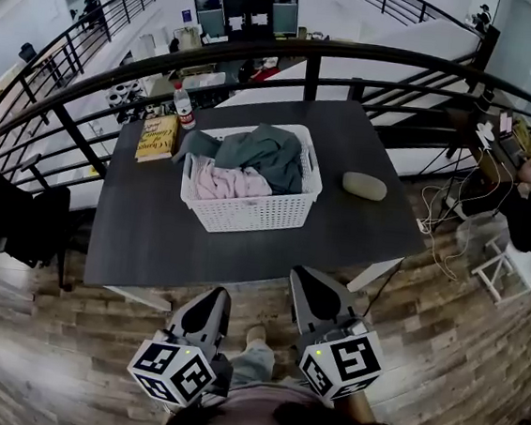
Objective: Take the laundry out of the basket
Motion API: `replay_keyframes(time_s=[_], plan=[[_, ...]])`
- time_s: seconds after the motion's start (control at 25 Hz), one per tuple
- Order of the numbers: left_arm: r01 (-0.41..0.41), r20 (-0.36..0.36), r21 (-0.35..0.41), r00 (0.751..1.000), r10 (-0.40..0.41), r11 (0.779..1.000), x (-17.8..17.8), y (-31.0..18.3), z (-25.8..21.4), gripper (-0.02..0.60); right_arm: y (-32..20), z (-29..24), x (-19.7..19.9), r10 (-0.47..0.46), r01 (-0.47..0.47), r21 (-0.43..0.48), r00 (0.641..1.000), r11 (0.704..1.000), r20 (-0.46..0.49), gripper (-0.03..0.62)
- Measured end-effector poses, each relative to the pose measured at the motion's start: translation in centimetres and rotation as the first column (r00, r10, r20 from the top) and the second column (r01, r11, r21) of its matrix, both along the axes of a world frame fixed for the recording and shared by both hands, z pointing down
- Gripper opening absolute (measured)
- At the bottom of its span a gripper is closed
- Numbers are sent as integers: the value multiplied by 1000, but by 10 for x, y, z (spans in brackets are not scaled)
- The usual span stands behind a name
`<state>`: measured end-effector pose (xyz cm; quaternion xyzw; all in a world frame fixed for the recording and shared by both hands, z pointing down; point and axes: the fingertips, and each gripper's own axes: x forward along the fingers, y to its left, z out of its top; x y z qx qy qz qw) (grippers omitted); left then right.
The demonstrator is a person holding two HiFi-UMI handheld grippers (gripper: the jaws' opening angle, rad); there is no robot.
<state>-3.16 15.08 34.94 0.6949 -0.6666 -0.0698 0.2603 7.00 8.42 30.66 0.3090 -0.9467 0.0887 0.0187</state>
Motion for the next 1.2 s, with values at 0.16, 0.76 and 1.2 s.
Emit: replay_keyframes(time_s=[0.16, 0.76, 1.2], plan=[[-7, -3, 4, 1000, 7, 1000, -20, -13, -3, -2, -14, -5, -22, 0, 0, 10, 1000, 1000, -9, 15], [-5, -45, 38, 999, 7, 999, -97, -54, -3, -2, -51, -8, -90, 12, -10, 42, 999, 999, -53, 17], [-3, -81, 31, 997, 6, 1000, -120, -80, 11, -2, -79, 3, -102, 30, -25, 49, 995, 998, -96, 25]])
